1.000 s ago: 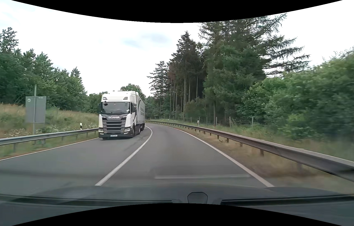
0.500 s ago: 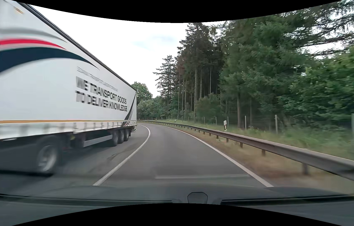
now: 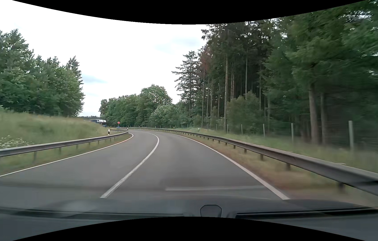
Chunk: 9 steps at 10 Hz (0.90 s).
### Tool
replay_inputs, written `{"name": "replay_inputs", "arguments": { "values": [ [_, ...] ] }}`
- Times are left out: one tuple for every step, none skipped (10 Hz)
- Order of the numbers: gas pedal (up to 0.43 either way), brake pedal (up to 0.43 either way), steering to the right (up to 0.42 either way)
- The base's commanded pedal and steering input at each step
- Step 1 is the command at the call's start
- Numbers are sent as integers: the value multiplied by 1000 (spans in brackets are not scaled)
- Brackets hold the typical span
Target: Follow the waypoints while adhering to traffic rules and regulations
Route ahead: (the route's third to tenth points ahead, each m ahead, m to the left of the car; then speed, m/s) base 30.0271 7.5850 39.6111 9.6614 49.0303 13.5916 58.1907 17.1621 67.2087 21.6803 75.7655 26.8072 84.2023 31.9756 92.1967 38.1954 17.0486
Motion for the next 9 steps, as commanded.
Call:
{"name": "replay_inputs", "arguments": {
  "values": [
    [260, 0, -41],
    [260, 0, -41],
    [260, 0, -43],
    [260, 0, -43],
    [248, 0, -43],
    [248, 0, -43],
    [228, 0, -43],
    [228, 0, -43],
    [220, 0, -44]
  ]
}}
